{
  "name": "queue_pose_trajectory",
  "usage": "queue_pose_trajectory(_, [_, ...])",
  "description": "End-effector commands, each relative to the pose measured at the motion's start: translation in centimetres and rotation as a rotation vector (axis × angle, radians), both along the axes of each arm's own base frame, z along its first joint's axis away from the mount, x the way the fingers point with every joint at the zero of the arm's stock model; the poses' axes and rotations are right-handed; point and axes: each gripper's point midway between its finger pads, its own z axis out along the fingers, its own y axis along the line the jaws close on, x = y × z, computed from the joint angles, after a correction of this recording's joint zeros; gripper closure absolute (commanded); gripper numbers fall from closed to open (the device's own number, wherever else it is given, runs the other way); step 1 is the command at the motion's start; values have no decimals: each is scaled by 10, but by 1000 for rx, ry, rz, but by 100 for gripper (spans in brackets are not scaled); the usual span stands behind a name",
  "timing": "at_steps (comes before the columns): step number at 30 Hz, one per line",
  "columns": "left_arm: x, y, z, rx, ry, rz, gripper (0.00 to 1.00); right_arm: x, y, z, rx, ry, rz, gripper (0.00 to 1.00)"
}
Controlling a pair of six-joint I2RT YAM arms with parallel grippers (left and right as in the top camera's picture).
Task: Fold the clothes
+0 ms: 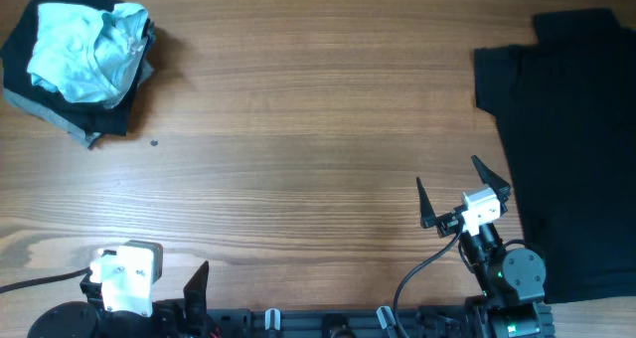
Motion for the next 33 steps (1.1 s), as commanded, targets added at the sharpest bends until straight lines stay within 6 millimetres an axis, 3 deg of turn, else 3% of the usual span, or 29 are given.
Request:
queue_pose_trajectory(1, [-2,-1,3,-8,-19,1,0,1,-3,2,-4,-13,-18,0])
queue_pose_trajectory(10, [3,1,9,35,-59,-19,0,1,-3,2,-4,-12,-18,0])
queue_pose_trajectory(11, [17,1,34,50,-186,-29,0,1,-3,2,-4,-13,-18,0])
queue_pose_trajectory(12, [32,-3,74,46,-369,-46,0,1,-3,2,-4,-12,-18,0])
queue_pose_trajectory(13, [36,-3,92,51,-448,-45,0,1,-3,2,-4,-12,-18,0])
queue_pose_trajectory(15, [50,-1,96,58,-496,-41,0,1,-3,2,-4,-12,-18,0])
queue_pose_trajectory(17, [72,-1,84,61,-534,-40,0,1,-3,2,-4,-12,-18,0])
queue_pose_trajectory(19, [94,-2,58,59,-619,-50,0,1,-3,2,-4,-12,-18,0])
queue_pose_trajectory(23, [103,-17,11,34,-747,-131,0,1,-3,2,-4,-13,-18,0])
queue_pose_trajectory(31, [147,-24,-94,18,-712,-166,0,1,-3,2,-4,-13,-18,0])
queue_pose_trajectory(33, [147,-23,-105,18,-663,-158,0,1,-3,2,-4,-12,-18,0])
